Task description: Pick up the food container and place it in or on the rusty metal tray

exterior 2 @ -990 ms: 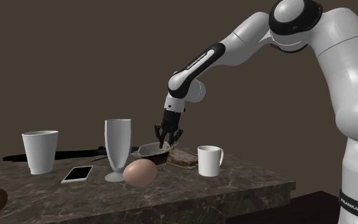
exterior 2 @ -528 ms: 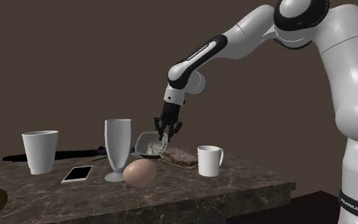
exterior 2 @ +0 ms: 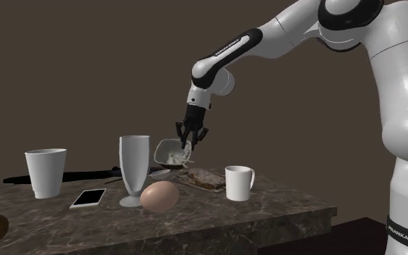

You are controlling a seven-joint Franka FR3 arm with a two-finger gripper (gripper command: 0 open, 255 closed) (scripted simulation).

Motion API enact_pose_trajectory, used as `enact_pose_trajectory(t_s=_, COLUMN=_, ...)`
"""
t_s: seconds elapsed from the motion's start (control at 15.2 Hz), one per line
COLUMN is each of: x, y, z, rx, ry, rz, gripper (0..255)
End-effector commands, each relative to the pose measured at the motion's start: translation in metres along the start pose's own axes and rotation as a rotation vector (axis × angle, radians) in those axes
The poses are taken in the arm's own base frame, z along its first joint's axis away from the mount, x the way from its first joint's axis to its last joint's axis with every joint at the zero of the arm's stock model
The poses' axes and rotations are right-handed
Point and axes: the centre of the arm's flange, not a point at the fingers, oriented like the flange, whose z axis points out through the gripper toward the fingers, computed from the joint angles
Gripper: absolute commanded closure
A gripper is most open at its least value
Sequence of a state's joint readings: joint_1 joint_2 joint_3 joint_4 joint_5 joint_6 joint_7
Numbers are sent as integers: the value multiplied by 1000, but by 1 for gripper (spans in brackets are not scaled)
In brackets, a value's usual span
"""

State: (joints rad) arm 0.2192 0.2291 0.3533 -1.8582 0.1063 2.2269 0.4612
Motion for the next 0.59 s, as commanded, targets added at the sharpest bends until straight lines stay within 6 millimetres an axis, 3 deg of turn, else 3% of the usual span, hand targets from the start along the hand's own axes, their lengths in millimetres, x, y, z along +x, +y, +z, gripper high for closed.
enact_pose_trajectory(t_s=0.0, x=7, y=10, z=-8, rx=0, ry=0, rz=0, gripper=255)
enact_pose_trajectory(t_s=0.53, x=59, y=100, z=-29, rx=0, ry=0, rz=0, gripper=255)
